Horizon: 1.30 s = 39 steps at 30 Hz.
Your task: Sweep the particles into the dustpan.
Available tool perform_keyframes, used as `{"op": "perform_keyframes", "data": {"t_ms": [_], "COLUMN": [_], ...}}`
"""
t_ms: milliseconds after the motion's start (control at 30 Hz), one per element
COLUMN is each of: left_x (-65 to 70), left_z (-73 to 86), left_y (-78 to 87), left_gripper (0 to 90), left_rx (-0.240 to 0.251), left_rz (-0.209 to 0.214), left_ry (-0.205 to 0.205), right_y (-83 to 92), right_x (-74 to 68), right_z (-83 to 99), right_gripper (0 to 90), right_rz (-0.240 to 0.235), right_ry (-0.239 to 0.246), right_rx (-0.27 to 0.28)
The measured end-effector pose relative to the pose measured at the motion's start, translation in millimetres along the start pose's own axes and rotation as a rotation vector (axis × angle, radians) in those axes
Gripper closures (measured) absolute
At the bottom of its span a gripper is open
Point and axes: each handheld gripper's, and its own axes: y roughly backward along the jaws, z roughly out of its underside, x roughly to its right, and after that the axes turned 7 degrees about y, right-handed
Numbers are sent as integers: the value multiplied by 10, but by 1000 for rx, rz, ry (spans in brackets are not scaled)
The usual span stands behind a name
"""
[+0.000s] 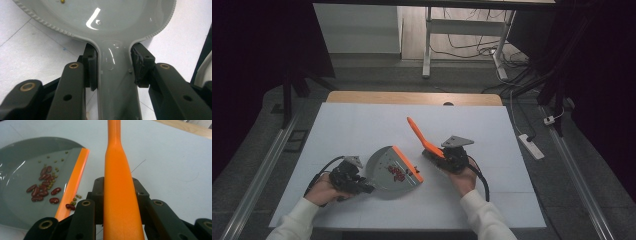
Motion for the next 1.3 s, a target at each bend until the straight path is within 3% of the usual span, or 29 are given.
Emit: {"op": "perform_keyframes", "data": {"t_ms": [500,867,1000,1133,1167,1300], "left_x": [-5,-6,-6,-9,-9,-8], "left_z": [18,17,17,17,16,16], "left_y": [23,17,15,12,10,11], "left_gripper": [609,609,609,609,609,609], "left_rx": [-6,-8,-9,-13,-13,-10], "left_rz": [3,2,1,2,2,4], "left_ry": [-8,-8,-7,-10,-10,-8], "right_y": [-72,-128,-151,-142,-126,-86], "right_x": [-96,-390,-498,-579,-576,-601], "right_z": [16,-14,-42,-72,-94,-144], "right_gripper": [702,702,702,701,702,702], "right_rz": [-28,-48,-84,-88,-152,-156], "right_ry": [20,68,80,102,63,82], "right_rx": [-22,-14,-3,15,50,72]}}
